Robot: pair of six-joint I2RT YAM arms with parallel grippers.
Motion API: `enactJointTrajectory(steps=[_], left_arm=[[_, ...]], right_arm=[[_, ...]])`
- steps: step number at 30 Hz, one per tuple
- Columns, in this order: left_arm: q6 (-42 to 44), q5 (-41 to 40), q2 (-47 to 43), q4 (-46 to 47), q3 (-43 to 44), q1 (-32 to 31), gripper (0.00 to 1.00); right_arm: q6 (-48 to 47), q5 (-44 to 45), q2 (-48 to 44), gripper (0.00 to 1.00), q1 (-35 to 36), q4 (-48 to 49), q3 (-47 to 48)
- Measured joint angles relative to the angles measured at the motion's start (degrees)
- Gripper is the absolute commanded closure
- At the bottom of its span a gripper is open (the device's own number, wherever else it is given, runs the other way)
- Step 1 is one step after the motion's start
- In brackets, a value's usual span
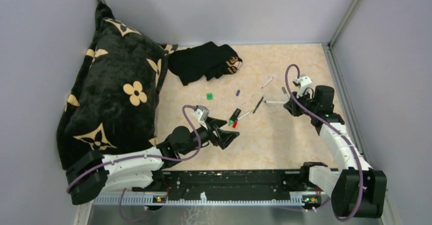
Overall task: Insert the pens into the pen caps
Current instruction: Place the pen at the center of the board.
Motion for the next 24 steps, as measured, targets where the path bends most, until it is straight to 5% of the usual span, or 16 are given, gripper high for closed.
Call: enactJointTrajectory(steps=[9,21,24], left_arm=[[0.57,-1.40,-2.40,-1.68,-3.45,2.10,0.02],[1.66,-1.31,-7.56,-3.43,-5.84,5.01,0.02],[1.68,-1.14,-8.46,-3.85,-5.84,5.38,0.02]], right_arm=[[4.00,20.83,14.64,0.96,-4.13,3.21,1.18],[8.79,22.38,26.12,0.82,-13.25,2.27,5.42],[9.35,20.85,28.85,0.69,-15.43,1.36,7.50]])
